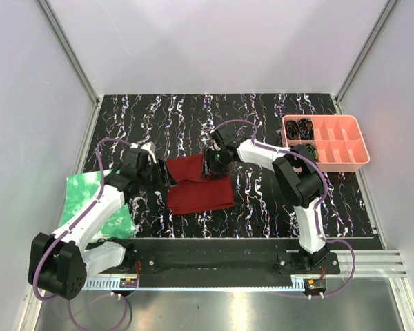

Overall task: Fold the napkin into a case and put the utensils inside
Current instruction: Fold the rectangle-folded napkin at the center of the board.

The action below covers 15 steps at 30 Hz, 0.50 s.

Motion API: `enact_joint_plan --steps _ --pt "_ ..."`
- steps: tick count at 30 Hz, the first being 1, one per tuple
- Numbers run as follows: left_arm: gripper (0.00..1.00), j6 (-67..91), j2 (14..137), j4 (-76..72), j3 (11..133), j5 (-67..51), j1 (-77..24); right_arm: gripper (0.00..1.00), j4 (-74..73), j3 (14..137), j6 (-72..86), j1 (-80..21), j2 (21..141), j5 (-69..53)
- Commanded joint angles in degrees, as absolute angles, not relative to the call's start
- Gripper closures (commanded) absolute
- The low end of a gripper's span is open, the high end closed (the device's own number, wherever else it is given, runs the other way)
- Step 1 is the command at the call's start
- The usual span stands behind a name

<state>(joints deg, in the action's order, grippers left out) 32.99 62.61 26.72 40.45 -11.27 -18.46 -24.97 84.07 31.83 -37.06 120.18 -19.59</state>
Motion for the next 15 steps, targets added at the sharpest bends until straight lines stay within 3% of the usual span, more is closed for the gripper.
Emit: enact_joint_plan --steps 1,9,10,13,15 --pt "0.42 33.8 62.1 25.8 40.9 -12.4 -18.2 0.49 -24.6 82.9 30.6 -37.5 118.7 -19.1" --pt "0.44 35.2 59.7 26.1 39.4 -11.2 -18.2 0.76 -24.0 85.5 30.9 -38.0 118.0 -20.2" --pt "0.44 35.3 59.6 26.1 39.2 -10.8 -18.2 0.85 -24.3 86.3 30.9 -38.6 118.0 -20.0" --pt "0.45 35.5 59.2 26.1 38.9 -10.6 -18.1 0.98 -25.5 90.3 30.7 -39.5 119.3 -20.7" --pt "0.45 35.6 59.1 26.1 38.9 -10.8 -18.0 1.00 -26.0 94.0 31.5 -40.1 121.9 -21.8"
